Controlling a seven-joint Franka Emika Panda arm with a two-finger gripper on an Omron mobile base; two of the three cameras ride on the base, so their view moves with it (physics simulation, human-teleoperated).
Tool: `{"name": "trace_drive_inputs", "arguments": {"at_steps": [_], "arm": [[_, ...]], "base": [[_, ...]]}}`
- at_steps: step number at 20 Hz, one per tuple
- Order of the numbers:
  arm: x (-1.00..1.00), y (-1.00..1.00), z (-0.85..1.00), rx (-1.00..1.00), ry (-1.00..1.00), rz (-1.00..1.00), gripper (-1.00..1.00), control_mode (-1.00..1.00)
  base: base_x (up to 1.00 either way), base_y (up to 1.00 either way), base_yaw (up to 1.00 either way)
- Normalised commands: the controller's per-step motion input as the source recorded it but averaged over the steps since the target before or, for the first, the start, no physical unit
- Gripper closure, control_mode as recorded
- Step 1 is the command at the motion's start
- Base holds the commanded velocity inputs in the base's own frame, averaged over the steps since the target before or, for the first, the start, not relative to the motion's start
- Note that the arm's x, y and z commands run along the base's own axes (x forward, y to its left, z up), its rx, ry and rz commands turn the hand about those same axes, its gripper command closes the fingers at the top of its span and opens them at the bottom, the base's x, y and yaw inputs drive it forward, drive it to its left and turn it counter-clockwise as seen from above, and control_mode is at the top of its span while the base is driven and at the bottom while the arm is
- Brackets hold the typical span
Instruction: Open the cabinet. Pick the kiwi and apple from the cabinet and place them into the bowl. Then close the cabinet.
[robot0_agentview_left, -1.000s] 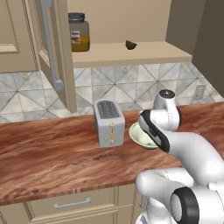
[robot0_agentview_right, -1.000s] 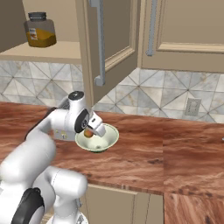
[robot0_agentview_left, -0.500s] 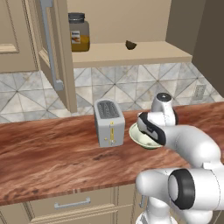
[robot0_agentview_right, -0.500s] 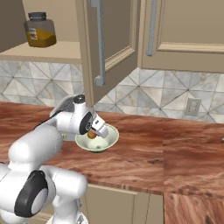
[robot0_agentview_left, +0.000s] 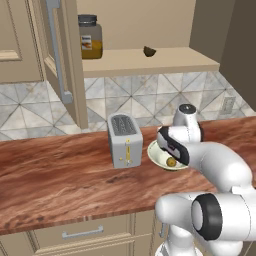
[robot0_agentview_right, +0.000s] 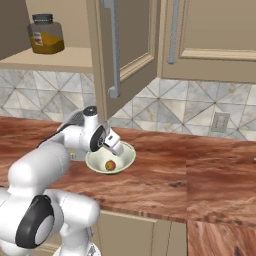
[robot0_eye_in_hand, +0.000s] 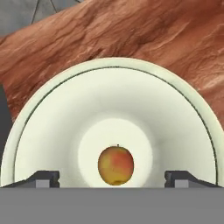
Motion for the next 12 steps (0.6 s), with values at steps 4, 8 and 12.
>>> {"name": "trace_drive_inputs", "arguments": {"at_steps": [4,8,12], "arm": [[-0.02,0.0,0.76,0.0,-0.02,0.0,-1.0,-1.0],[-0.2,0.0,0.98,-0.06,-0.08,0.0,-1.0,-1.0],[-0.36,0.02,0.96,-0.12,-0.13,0.01,-1.0,-1.0]], "base": [[0.0,0.0,0.0],[0.0,0.0,0.0],[0.0,0.0,0.0]]}}
